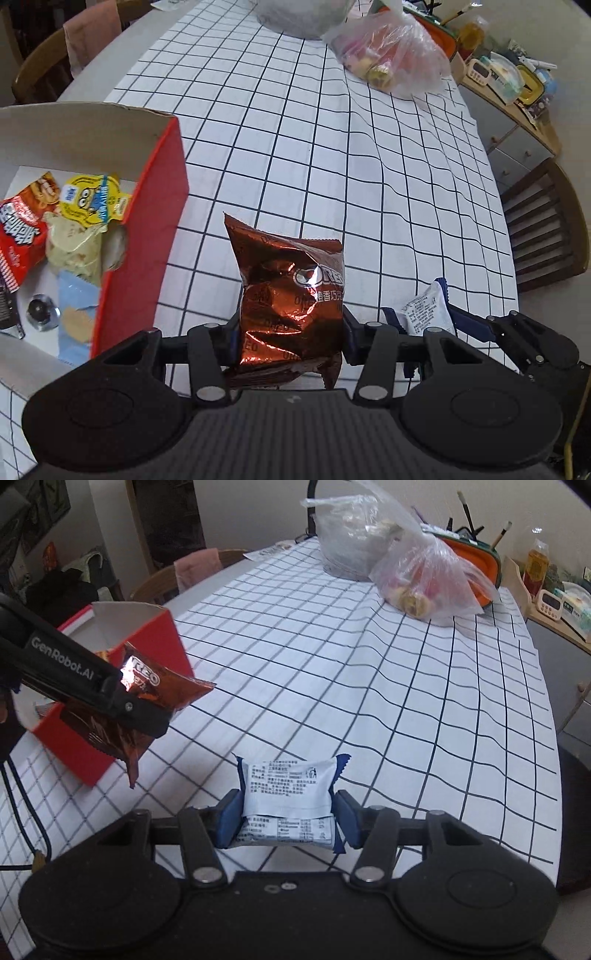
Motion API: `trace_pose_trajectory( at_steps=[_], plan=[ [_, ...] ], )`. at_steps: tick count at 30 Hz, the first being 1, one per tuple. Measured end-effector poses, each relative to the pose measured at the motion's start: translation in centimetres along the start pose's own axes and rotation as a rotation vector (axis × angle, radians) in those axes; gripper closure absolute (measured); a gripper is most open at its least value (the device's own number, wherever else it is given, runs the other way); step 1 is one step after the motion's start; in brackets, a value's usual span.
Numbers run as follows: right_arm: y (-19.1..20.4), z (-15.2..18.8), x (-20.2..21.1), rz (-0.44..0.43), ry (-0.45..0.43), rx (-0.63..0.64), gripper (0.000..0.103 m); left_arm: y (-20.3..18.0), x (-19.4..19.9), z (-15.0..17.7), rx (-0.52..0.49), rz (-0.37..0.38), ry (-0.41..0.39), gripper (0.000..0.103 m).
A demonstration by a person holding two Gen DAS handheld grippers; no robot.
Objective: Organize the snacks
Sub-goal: 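Carry the foil chip bag and white biscuit over the white box with both tools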
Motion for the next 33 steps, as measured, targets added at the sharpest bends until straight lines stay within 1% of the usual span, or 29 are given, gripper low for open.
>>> trace_pose_trajectory(
  at_steps=[6,9,10,11,15,22,23,25,28,29,30,33],
  plan=[
    [2.3,-0.5,2.4,-0.011,-0.027,0.014,0.049,1.1,3.5,1.2,-0.025,0.012,-0.056,0.055],
    [3.9,-0.9,3.5,-0.013,-0.043,0.027,0.049,2.0,5.2,1.6,-0.041,0.014,-0.09,0.055],
    [5.1,-1.4,4.1,-0.014,-0.056,0.033,0.049,2.4,5.8,1.6,-0.044,0.013,-0.102,0.055],
    [5.1,-1.4,4.1,-0.014,-0.056,0.033,0.049,2.7,6.3,1.7,-0.05,0.015,-0.112,0.055],
    [7.2,-2.3,4.7,-0.004,-0.074,0.041,0.049,4.4,7.8,1.9,-0.069,0.016,-0.143,0.055],
    [11.4,-4.0,4.9,0.018,-0.091,0.049,0.049,8.8,10.1,1.9,-0.093,0.01,-0.176,0.055],
    [12.8,-4.6,4.8,0.021,-0.098,0.05,0.049,9.5,10.5,1.9,-0.093,0.01,-0.179,0.055],
    [13.5,-4.8,4.8,0.021,-0.102,0.052,0.049,11.1,11.2,1.7,-0.095,0.007,-0.19,0.055],
    [15.5,-5.7,4.4,0.025,-0.112,0.056,0.049,13.3,12.2,1.4,-0.1,0.005,-0.205,0.055],
    [17.0,-6.2,4.0,0.028,-0.117,0.061,0.049,14.0,12.5,1.3,-0.1,0.002,-0.211,0.055],
    [17.0,-6.2,4.0,0.028,-0.117,0.061,0.049,14.8,12.8,1.2,-0.102,0.001,-0.216,0.055],
    [19.0,-7.0,3.3,0.031,-0.123,0.068,0.049,17.0,13.5,0.9,-0.105,-0.007,-0.23,0.055]
  ],
)
Point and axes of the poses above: each gripper's, at about its wrist camera, not at the fingertips, and x roughly against the way its jaws point, y to its left, z to its underside, the point moved 6 cm from there along -x, roughly the way its jaws point, and after that the axes turned 5 degrees about -z, right-handed, at the moved point
